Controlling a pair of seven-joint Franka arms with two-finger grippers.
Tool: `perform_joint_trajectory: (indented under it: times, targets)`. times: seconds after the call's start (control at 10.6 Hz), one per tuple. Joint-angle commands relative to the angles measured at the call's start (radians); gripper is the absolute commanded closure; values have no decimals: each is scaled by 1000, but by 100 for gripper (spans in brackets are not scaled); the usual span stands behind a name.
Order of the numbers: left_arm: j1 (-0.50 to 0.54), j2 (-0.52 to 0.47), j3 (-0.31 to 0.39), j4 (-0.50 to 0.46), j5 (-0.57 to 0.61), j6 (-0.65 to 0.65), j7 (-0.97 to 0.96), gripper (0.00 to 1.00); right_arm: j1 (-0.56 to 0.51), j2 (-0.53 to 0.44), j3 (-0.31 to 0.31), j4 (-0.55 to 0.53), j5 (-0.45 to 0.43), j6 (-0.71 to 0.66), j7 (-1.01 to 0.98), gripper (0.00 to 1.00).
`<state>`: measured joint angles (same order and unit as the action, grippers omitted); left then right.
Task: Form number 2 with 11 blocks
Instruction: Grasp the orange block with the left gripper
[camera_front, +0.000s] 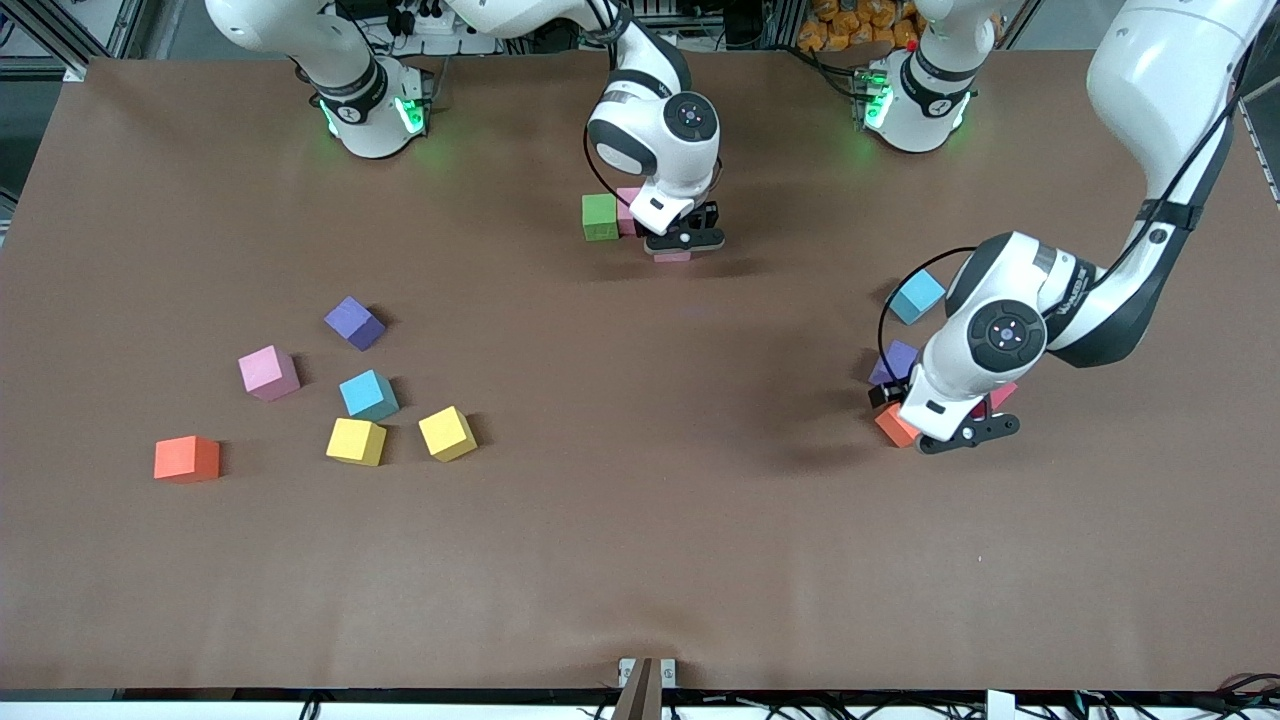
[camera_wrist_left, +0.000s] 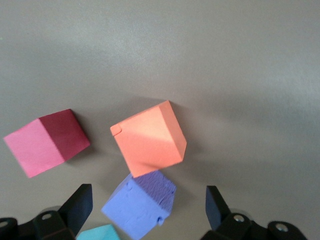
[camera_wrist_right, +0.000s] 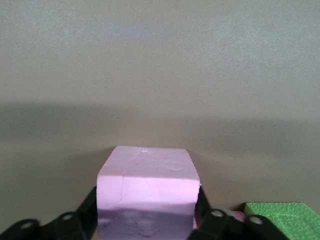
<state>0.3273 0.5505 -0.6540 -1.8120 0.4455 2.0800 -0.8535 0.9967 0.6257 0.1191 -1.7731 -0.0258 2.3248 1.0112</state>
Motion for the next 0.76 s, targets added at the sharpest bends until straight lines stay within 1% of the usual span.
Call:
perform_joint_trajectory:
  times: [0.0,0.19,0.28,0.38,0.57,0.66]
  targets:
    - [-127,9,161,13,-100,122,-196,0,17,3,-12,18,-6,-16,15,0]
    - [-128,5,188,14,-108,123,-292,0,11,-4,-12,18,-6,-18,13,0]
    - [-132,2,207,14,-102,121,-327,0,8,-20,-13,20,-6,-27,13,0]
    - [-125,-6,211,14,-102,118,-334,0,1,-43,-18,21,-6,-51,17,0]
    - [-126,5,211,7,-99,120,-407,0,-50,-89,-18,21,-6,-84,3,0]
    - [-126,12,211,5,-96,121,-412,0,-85,-103,-18,21,-6,-94,-12,0]
